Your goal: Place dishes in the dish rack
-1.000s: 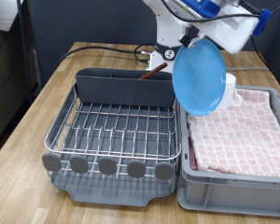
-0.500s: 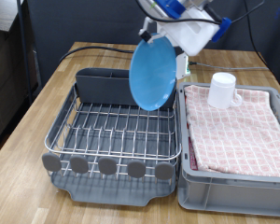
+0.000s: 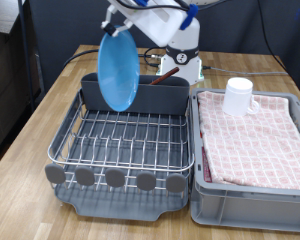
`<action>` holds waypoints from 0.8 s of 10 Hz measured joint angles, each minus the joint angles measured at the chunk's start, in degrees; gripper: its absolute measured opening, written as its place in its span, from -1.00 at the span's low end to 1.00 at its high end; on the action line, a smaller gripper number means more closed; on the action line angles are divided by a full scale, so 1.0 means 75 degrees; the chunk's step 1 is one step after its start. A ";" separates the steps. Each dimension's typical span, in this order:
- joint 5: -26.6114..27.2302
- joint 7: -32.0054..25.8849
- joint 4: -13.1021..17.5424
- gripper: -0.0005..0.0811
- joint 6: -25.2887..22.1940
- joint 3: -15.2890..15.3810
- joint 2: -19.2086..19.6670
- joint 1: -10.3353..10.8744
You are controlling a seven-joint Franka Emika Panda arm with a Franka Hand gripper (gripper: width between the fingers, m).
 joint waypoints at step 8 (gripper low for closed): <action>-0.0901 -0.0685 -0.0133 -0.95 0.0575 -0.0281 -0.0123 -0.0102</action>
